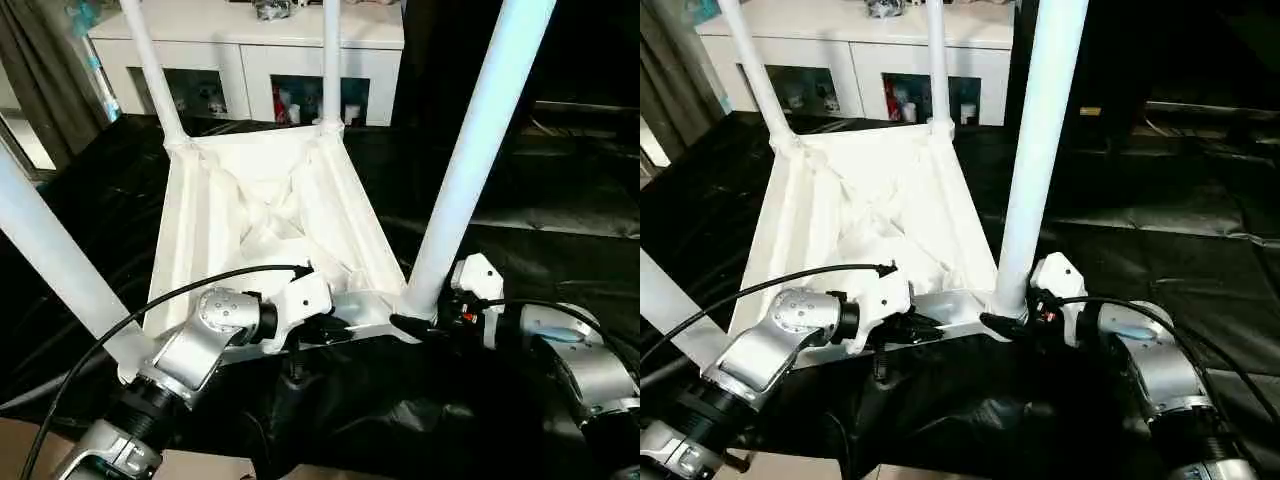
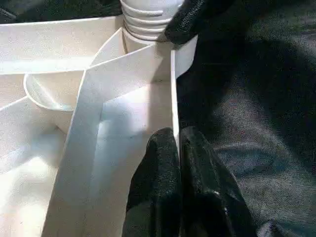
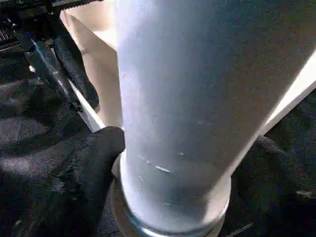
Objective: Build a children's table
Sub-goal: Rotate leg to tighten
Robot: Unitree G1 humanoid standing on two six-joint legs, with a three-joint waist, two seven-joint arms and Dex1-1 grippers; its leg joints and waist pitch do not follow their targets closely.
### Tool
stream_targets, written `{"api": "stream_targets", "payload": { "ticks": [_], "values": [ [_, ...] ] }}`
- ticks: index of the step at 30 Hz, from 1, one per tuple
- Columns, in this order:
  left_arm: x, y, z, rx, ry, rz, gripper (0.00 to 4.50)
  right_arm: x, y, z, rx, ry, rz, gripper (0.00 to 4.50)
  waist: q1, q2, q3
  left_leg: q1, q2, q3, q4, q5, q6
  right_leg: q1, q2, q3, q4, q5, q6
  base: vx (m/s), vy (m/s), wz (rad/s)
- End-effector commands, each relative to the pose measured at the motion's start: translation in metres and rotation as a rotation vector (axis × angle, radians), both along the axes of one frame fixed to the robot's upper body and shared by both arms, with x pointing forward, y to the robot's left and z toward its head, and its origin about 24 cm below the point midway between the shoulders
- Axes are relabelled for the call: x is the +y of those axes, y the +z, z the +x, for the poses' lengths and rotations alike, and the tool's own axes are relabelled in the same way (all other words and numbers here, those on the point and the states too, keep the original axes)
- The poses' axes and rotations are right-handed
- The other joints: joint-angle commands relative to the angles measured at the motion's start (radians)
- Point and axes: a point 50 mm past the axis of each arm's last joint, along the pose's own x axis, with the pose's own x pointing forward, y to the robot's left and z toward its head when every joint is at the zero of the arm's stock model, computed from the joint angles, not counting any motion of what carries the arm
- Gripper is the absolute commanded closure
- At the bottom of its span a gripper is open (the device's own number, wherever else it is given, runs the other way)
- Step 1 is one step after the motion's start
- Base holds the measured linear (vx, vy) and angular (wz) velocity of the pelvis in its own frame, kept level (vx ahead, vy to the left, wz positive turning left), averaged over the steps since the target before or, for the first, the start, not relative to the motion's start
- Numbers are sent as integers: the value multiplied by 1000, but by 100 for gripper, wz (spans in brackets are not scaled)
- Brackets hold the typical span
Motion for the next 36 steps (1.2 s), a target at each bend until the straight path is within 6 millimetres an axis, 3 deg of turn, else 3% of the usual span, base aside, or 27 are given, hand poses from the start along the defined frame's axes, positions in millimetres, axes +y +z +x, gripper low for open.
{"api": "stream_targets", "payload": {
  "ticks": [1, 7, 9, 12, 13, 14, 15, 17, 21, 22, 23, 25, 28, 30, 36],
  "values": [
    [14, -3, 4, 9, 53, 26, 450, 3, 2, 3, -13, 18, 3, 126, 5, -29, -50, -4, 59, -22, -86, -145, 73, 36, -89, 50, -104, -283, -200, 0, 0, 0],
    [18, -5, 6, 23, 98, 24, 450, 9, -5, 3, 11, -18, 52, 168, 3, -27, -49, -4, 58, -21, -88, -149, 68, 37, -88, 50, -104, -289, -203, 0, 0, 0],
    [19, -4, 12, 6, 182, 8, 450, 17, -11, 2, 10, -110, 98, 171, -2, -17, -47, -4, 57, -22, -90, -161, 56, 33, -87, 51, -107, -303, -201, 0, 0, 0],
    [17, -4, 16, -15, 236, 6, 450, 23, -17, 3, 2, -190, 94, 175, -9, -21, -47, -3, 56, -24, -94, -188, 36, 35, -86, 50, -111, -342, -188, 0, 0, 0],
    [15, -3, 18, -23, 269, 0, 450, 27, -20, 3, -8, -221, 87, 175, -10, -19, -47, -3, 57, -24, -95, -191, 33, 33, -86, 51, -111, -346, -187, 0, 0, 0],
    [9, -2, 23, -49, 341, -7, 450, 39, -23, 4, -21, -285, 93, 175, -9, -5, -47, 1, 58, -24, -95, -199, 26, 29, -86, 52, -111, -344, -189, 0, 0, 0],
    [3, 0, 26, -62, 374, -14, 450, 47, -23, 4, -28, -316, 103, 175, -13, -12, -47, 2, 59, -23, -97, -198, 19, 29, -83, 52, -113, -323, -190, 0, 0, 0],
    [-9, 3, 27, -78, 416, -35, 450, 59, -22, 5, -34, -357, 115, 176, -13, -11, -52, -1, 60, -25, -100, -175, 16, 36, -84, 50, -107, -278, -192, 0, 0, 0],
    [-39, 9, 23, -86, 425, -96, 450, 84, -15, 3, -81, -295, 103, 176, -7, -18, -58, -2, 56, -18, -91, -111, 50, 40, -85, 53, -104, -167, -208, 0, 0, 0],
    [-40, 9, 23, -87, 421, -99, 450, 84, -15, 3, -85, -290, 101, 176, -5, -16, -59, -2, 56, -17, -90, -102, 58, 40, -86, 54, -103, -153, -210, 0, 0, 0],
    [-49, 10, 19, -81, 394, -113, 450, 82, -14, 5, -78, -302, 125, 176, -2, -22, -60, -3, 55, -15, -87, -78, 77, 42, -86, 54, -100, -118, -218, 0, 0, 0],
    [-52, 9, 17, -83, 375, -113, 450, 79, -12, 8, -60, -310, 159, 120, 2, -19, -62, -4, 54, -14, -86, -56, 88, 44, -85, 52, -97, -88, -220, 0, 0, 0],
    [-49, 7, 15, -91, 366, -97, 450, 76, -8, 8, -62, -275, 161, 96, 10, -18, -65, -7, 55, -15, -83, -12, 114, 47, -85, 49, -89, -20, -226, 0, 0, 0],
    [-42, 7, 16, -99, 358, -88, 450, 70, -5, 8, -74, -245, 134, 70, 14, -23, -66, -7, 56, -16, -84, -9, 122, 50, -85, 46, -87, -15, -229, 0, 0, 0],
    [-16, 7, 11, -81, 218, -69, 450, 45, 4, 8, -52, -114, 123, 70, 15, -21, -67, -8, 56, -16, -79, -7, 146, 51, -85, 44, -84, 1, -235, 0, 0, 0]
  ]
}}
